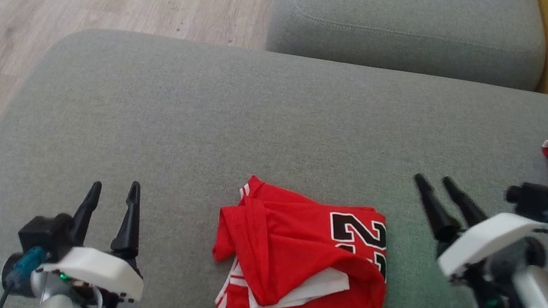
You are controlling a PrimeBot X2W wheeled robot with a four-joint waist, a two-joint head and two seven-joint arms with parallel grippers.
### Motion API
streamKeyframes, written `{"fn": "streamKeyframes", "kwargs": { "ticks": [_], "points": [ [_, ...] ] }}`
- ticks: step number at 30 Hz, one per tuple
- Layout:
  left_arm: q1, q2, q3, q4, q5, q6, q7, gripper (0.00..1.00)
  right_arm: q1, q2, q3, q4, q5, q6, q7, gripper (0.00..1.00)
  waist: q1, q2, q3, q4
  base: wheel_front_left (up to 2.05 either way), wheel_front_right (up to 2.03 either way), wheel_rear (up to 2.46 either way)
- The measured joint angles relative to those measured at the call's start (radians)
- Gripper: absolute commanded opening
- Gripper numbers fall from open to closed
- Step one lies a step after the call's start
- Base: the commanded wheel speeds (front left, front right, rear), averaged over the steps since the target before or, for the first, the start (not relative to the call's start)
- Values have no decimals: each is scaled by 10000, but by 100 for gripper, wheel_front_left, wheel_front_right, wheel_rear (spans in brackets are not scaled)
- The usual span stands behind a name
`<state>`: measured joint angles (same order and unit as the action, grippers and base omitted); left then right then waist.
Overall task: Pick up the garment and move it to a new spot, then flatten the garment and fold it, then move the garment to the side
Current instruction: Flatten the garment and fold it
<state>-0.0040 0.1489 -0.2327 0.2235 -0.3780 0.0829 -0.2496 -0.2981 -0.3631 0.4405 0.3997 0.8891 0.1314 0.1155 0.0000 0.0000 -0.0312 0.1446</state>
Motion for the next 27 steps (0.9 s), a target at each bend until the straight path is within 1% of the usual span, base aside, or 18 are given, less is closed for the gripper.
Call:
{"fn": "streamKeyframes", "kwargs": {
  "ticks": [1,2,3,4,10,13,17,19,23,24,25,27],
  "points": [
    [-5,-8,12,8,2,-38,0,100,6,136,4,2,-107,0,153,89,0,0,6,6,0,0,0],
    [-7,-12,17,17,29,-50,0,100,7,263,19,4,-232,0,360,56,0,0,11,18,0,0,0],
    [-7,-17,25,42,69,-52,0,100,8,387,36,19,-351,0,610,17,0,0,15,41,0,0,0],
    [-11,-25,21,56,71,-56,0,100,14,491,54,75,-424,0,863,0,0,0,16,75,0,0,0],
    [-12,-71,36,109,75,-115,0,100,414,1235,-19,811,-807,0,2230,0,0,0,17,436,0,0,0],
    [-11,-71,75,159,88,-117,0,100,860,1630,165,796,-805,0,2986,0,0,0,18,645,0,0,0],
    [-11,-73,107,219,88,-125,0,100,1454,2061,667,332,-573,0,3691,0,0,0,63,854,0,0,0],
    [-11,-79,113,236,88,-125,0,100,1695,2295,863,142,-441,0,3896,0,0,0,100,893,0,0,0],
    [-12,-90,127,249,88,-125,0,100,1895,2483,1269,-10,-449,0,3950,0,0,0,160,865,0,0,0],
    [-14,-117,138,255,90,-128,0,100,1891,2543,1499,-228,-437,0,3703,0,0,0,180,798,0,0,0],
    [-14,-117,138,255,90,-128,0,100,1891,2543,1499,-228,-437,0,3703,0,0,0,180,798,0,0,0],
    [-19,-148,157,253,136,-132,0,100,1851,2558,1701,-621,-282,0,3290,0,0,0,191,700,0,0,0]
  ]
}}
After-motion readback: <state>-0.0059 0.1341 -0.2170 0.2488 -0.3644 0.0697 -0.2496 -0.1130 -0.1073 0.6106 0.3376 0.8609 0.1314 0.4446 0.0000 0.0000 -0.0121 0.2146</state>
